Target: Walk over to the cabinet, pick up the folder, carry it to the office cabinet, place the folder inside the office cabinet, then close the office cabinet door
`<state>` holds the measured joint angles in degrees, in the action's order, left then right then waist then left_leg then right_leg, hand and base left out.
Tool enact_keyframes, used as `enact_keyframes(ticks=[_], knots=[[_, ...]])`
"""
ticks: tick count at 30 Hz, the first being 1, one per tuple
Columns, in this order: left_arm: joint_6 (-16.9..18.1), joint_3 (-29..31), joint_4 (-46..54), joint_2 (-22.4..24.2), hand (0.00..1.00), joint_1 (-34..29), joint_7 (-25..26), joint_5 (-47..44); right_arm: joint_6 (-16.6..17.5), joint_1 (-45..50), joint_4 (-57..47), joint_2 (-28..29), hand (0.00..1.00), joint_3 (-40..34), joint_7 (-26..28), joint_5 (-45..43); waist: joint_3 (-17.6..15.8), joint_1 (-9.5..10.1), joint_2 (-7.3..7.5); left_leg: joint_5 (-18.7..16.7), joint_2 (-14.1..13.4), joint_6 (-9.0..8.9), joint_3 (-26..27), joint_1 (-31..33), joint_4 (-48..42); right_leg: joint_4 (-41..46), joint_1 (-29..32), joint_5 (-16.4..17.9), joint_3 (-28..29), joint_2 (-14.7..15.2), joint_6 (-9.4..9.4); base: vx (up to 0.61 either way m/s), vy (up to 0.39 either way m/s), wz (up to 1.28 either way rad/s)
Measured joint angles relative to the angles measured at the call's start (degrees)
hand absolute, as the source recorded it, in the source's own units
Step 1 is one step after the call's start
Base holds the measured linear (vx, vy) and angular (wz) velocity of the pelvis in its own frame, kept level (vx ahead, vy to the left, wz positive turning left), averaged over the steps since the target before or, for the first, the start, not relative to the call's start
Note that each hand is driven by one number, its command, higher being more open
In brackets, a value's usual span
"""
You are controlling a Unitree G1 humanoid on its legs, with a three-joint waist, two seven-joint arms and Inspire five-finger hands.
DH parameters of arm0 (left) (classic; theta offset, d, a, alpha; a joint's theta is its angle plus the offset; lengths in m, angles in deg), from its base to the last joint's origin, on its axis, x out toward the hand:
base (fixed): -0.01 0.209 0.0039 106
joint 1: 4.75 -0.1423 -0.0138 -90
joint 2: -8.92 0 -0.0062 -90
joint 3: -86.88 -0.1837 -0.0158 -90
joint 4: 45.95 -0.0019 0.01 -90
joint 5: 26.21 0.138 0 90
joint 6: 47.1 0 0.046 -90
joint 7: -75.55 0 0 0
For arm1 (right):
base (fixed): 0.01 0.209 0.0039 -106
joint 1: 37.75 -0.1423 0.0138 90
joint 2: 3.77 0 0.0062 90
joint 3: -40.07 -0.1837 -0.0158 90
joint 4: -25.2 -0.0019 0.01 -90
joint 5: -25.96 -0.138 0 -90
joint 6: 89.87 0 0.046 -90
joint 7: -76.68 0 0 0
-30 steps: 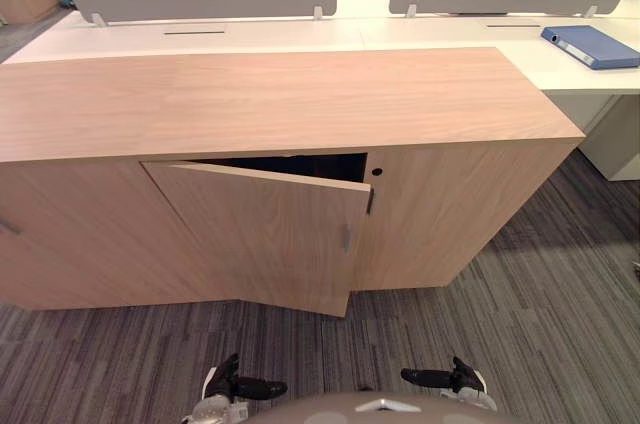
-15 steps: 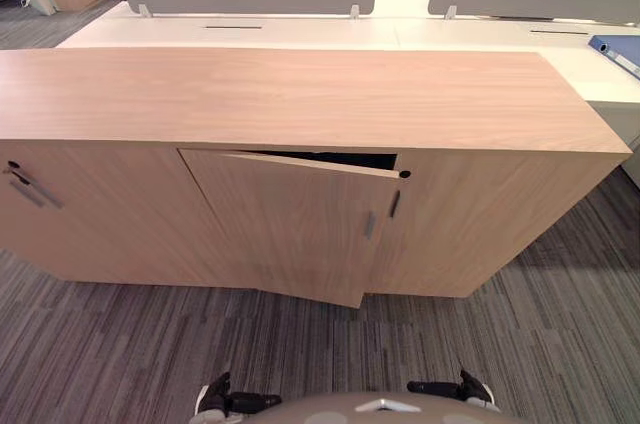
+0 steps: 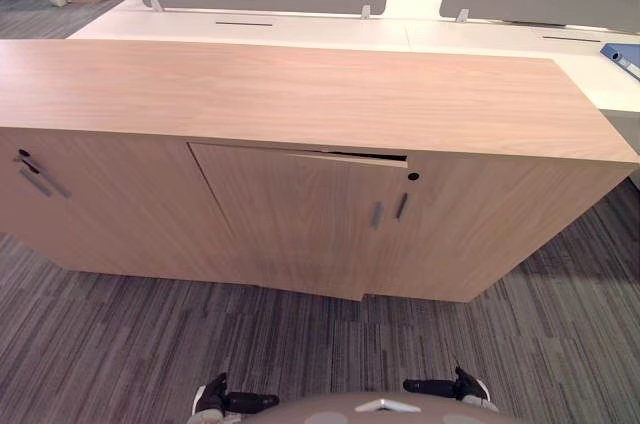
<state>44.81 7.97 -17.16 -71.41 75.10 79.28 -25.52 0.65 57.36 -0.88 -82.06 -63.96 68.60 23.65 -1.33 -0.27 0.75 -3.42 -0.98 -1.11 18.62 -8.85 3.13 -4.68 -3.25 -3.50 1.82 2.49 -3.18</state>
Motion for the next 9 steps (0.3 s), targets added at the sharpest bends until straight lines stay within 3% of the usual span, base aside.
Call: enact_keyframes(ticks=[9], knots=[[0.0,0.0,0.0,-0.1,1.00,0.1,0.0,0.1,-0.2,-0.1,0.0,0.1,1.00,0.2,0.0,0.1,-0.2,0.03,0.42,0.5,0.8,0.31,-0.6,-0.1,1.2,-0.3,0.0,0.1,-0.6,0.6,-0.33,-0.02,-0.023,0.04]])
